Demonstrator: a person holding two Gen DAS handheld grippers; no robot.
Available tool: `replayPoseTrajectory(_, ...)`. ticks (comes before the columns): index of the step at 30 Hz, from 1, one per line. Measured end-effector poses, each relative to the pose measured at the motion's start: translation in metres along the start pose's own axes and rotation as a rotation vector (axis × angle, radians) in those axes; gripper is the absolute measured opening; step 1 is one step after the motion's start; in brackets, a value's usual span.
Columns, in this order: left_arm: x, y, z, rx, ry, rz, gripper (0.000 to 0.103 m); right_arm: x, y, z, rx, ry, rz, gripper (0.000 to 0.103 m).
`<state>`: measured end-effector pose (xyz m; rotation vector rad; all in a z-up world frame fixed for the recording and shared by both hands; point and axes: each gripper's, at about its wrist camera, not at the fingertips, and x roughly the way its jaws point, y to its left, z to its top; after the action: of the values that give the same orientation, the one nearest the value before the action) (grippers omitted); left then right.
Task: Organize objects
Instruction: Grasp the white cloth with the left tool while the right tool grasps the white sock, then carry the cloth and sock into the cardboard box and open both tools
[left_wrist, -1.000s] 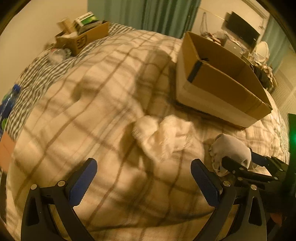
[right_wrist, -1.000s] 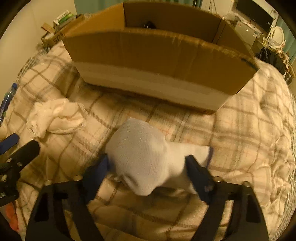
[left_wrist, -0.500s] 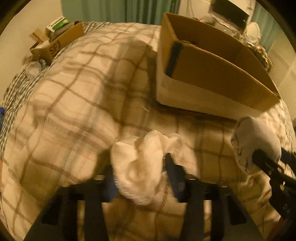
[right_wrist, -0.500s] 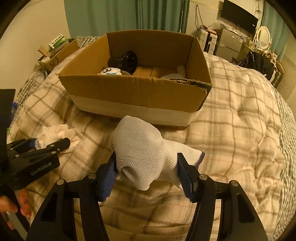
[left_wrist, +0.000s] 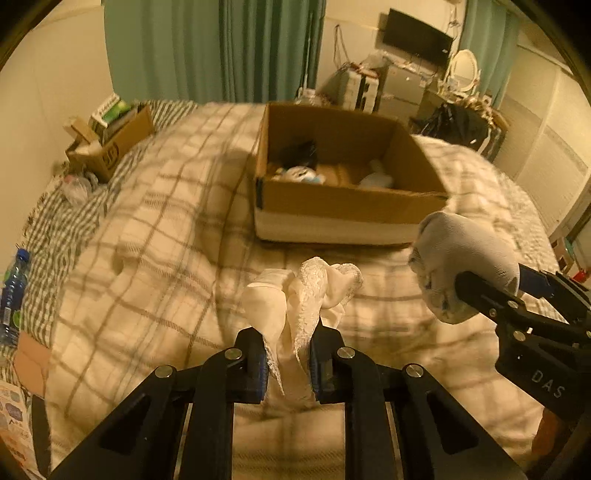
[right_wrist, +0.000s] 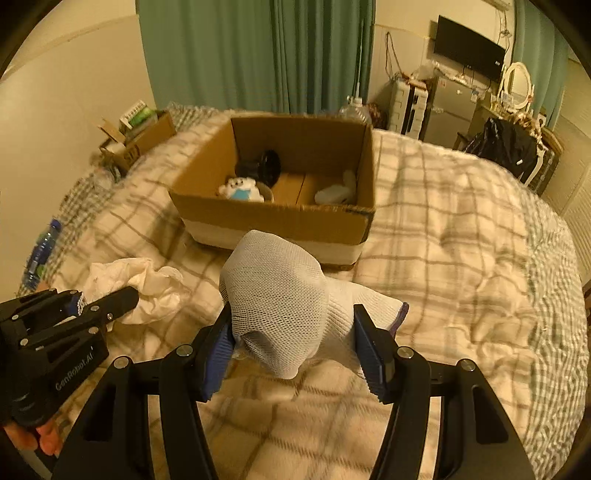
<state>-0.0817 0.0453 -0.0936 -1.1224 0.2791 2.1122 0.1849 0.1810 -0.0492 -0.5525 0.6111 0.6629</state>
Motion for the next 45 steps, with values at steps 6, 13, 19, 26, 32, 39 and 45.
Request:
replayPoseTrajectory(6,-0.038,-0.016,0.001,0.006,-0.047,-0.027,0.017,-0.045,-0.007,0.001,0.010,-0.058,-0.002,0.059)
replayPoseTrajectory(13,-0.070,-0.032,0.013,0.034,-0.096,-0.052,0.017,-0.080,-0.015,0.007,0.023,-0.114,0.001,0.059)
replayPoseTrajectory(19,-0.079,-0.041,0.032,0.054,-0.109,-0.073,0.017,-0.094,-0.021,0.020,0.013,-0.150,0.005,0.059)
replayPoseTrajectory(26,-0.076,-0.043,0.066,0.075,-0.135,-0.070,0.017,-0.093,-0.031,0.052,0.008,-0.182,0.038,0.059)
replayPoseTrajectory(32,-0.062,-0.040,0.106,0.084,-0.154,-0.071,0.017,-0.083,-0.036,0.092,0.001,-0.217,0.056,0.059)
replayPoseTrajectory(39,-0.025,-0.039,0.143,0.097,-0.143,-0.071,0.017,-0.051,-0.040,0.139,0.003,-0.224,0.082,0.059)
replayPoseTrajectory(45,0.021,-0.036,0.159,0.078,-0.116,-0.068,0.017,-0.003,-0.043,0.164,0.012,-0.157,0.086,0.058)
